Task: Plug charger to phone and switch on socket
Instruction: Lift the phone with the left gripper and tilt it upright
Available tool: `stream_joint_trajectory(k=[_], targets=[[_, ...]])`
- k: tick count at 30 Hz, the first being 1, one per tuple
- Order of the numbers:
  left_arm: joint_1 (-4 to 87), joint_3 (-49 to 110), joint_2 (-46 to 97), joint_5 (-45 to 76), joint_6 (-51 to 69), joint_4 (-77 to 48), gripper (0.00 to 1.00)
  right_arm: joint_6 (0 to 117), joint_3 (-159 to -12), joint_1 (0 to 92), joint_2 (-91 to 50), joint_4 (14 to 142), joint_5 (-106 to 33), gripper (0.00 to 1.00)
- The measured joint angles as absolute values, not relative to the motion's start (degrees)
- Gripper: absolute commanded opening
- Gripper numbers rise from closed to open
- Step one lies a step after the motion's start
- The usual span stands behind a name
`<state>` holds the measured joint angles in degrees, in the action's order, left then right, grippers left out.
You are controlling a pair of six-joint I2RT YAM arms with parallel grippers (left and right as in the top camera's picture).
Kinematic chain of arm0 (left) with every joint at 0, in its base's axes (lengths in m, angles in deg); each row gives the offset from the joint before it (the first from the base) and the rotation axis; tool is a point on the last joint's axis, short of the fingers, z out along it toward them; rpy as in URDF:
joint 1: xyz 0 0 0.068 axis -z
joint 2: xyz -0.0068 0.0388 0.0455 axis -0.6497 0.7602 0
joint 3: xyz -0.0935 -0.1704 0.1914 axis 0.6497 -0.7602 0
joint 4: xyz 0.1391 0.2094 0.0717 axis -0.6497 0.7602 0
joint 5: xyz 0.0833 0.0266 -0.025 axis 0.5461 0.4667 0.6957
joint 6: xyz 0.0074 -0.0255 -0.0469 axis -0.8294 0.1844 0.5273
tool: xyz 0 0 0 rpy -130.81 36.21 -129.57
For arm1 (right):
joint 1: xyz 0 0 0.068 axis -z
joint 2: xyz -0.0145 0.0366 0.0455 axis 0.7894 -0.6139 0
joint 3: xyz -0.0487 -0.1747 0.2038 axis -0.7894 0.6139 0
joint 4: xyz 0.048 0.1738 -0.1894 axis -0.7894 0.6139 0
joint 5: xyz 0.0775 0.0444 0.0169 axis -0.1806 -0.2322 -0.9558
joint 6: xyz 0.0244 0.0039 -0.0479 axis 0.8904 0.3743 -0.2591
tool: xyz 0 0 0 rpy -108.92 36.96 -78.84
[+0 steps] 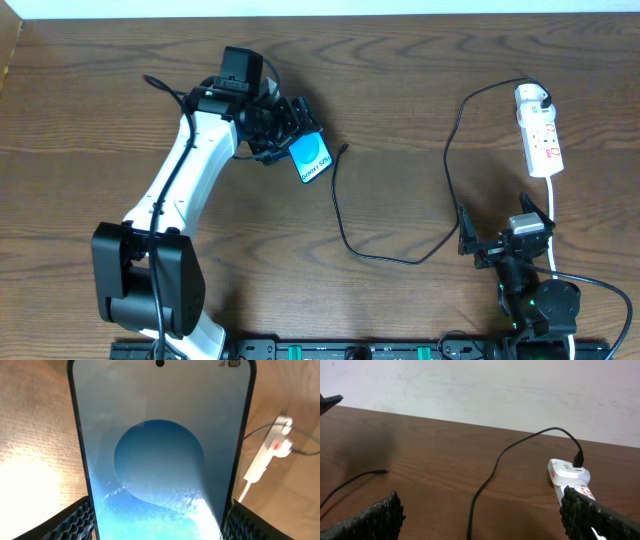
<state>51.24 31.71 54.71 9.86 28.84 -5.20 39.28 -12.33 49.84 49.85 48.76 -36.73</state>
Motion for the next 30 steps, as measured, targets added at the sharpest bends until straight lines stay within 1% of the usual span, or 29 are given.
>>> stream_joint_trajectory(k=[4,7,15,25,30], targets=[[50.6,31.7,54.7,8.0,39.2,-5.2,0.62,39.3,-12.3,49.8,49.9,48.8,-36.7,0.99],[50.6,31.7,54.7,3.5,46.5,-5.9,0.62,39.3,-12.3,49.8,49.9,48.8,-36.7,0.99],[50.6,31.7,54.7,-5.6,57.1,-8.0,0.62,39.3,-12.3,49.8,49.9,48.8,-36.7,0.99],[50.6,31.7,54.7,-9.3,67.9,-8.8,0.62,39.3,-12.3,49.8,49.9,48.8,-36.7,0.99],[50.6,31.7,54.7,-13.0,70.3,-8.9,0.62,39.3,-12.3,49.8,49.9,48.8,-36.7,0.99]])
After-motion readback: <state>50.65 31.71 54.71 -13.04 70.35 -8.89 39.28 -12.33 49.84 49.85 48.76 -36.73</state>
